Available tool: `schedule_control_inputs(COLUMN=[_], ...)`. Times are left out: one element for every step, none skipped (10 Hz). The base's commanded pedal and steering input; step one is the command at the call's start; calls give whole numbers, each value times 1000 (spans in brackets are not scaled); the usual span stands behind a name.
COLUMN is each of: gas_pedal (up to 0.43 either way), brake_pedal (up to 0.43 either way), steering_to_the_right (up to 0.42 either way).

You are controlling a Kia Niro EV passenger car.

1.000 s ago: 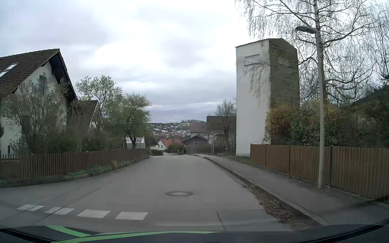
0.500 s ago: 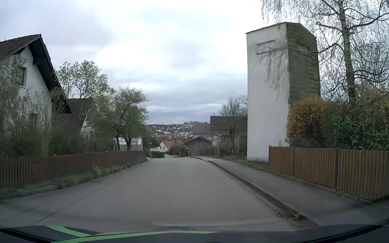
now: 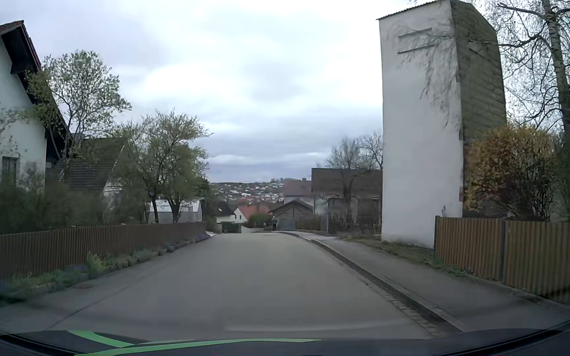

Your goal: Follow the waypoints while adhering to traffic rules and regulations

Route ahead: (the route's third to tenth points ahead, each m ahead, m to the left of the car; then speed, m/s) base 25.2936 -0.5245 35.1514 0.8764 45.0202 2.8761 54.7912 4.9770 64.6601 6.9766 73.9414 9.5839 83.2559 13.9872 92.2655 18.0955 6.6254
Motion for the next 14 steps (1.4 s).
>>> schedule_control_inputs(gas_pedal=[0,0,0,0,0,0,0,0,0,0,0,0,0,0], brake_pedal=[0,0,0,0,0,0,0,0,0,0,0,0,0,0], steering_to_the_right=[-5,-6,-6,-6,-6,-6,-6,-6,-7,-7,-8,-8,-9,-9])
